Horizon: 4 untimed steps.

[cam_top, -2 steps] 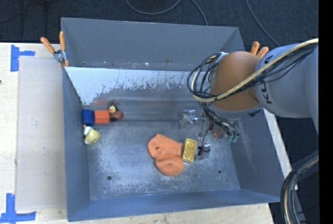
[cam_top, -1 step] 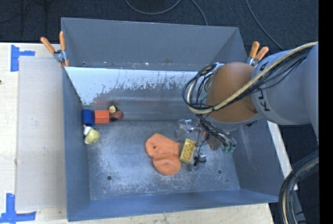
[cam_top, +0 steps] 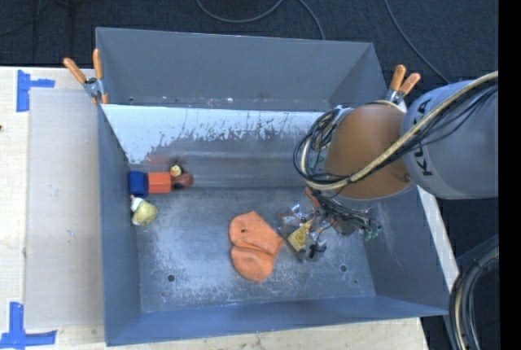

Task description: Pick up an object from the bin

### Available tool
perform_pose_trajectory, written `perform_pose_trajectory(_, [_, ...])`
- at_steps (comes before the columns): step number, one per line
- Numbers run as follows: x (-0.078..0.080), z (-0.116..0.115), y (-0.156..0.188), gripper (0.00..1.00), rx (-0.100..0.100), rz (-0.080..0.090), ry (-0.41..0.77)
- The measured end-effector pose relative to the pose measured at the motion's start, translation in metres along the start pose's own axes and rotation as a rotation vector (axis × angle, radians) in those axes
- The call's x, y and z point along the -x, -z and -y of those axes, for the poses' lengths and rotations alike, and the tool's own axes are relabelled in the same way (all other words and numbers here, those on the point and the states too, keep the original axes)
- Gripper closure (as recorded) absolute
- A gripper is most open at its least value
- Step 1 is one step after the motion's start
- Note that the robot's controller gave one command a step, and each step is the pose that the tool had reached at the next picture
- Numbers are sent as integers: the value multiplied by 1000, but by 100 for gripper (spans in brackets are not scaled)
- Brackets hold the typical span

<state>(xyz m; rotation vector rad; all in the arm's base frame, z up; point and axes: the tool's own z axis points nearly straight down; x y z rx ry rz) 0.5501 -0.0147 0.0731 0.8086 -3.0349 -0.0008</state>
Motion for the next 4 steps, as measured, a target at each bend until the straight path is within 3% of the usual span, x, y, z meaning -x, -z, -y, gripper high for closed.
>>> perform_pose_trajectory(1, [3,4,0,100,-1,1,91])
perform_pose_trajectory(2, [0,0,109,100,1,1,23])
perform_pose_trajectory(3, [0,0,109,100,1,1,22])
perform_pose_trajectory(4, [5,-1,149,100,5,-6,42])
